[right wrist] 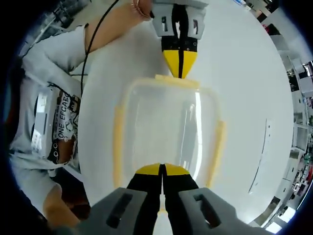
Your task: Snap each plastic latch of the storage box into its locked position after aligning the lid with the box until every specified latch is closed and the lid sits flush.
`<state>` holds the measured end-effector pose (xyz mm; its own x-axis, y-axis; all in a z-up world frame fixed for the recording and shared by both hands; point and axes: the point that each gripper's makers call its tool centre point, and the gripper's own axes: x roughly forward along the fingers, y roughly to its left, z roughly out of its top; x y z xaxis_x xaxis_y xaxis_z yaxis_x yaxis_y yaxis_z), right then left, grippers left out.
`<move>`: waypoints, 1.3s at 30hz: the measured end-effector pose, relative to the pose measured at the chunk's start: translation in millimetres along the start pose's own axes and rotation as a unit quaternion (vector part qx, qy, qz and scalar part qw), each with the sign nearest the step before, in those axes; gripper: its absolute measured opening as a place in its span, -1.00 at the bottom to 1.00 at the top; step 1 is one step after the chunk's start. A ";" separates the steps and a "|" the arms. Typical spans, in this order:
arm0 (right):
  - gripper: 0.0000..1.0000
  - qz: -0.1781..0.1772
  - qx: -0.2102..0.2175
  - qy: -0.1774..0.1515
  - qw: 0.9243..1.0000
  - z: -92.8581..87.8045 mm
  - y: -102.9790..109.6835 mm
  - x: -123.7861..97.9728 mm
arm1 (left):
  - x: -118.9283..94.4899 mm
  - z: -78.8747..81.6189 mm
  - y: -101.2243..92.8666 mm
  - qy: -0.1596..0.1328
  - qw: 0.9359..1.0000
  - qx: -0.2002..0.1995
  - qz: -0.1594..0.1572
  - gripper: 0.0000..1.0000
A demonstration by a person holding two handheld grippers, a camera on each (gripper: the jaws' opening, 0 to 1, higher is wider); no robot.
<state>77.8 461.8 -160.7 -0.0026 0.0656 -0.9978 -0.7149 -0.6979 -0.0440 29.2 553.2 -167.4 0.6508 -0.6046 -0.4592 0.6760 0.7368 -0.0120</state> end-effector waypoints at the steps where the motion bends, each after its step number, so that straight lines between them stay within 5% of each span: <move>1: -1.00 0.000 -0.001 -0.001 1.000 -0.1 -0.1 -0.2 | 0.5 0.1 -0.4 -0.001 1.000 0.001 -0.001 -1.00; 17: -1.00 -0.009 -0.021 0.001 1.000 -3.6 -3.3 1.1 | 3.9 3.1 1.5 -0.023 0.999 0.019 -0.019 -1.00; 27: -1.00 -0.009 0.001 -0.018 1.000 -4.8 -8.8 0.9 | 7.1 3.5 3.8 -0.020 0.999 0.018 -0.023 -1.00; 39: -1.00 -0.018 -0.006 0.001 1.000 -5.9 -8.9 6.2 | 9.9 0.0 5.2 -0.026 0.999 0.011 -0.030 -1.00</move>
<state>88.3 464.2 -166.7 0.0250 0.0889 -0.9957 -0.7059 -0.7037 -0.0806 39.1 551.0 -171.9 0.6263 -0.6621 -0.4116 0.7206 0.6931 -0.0184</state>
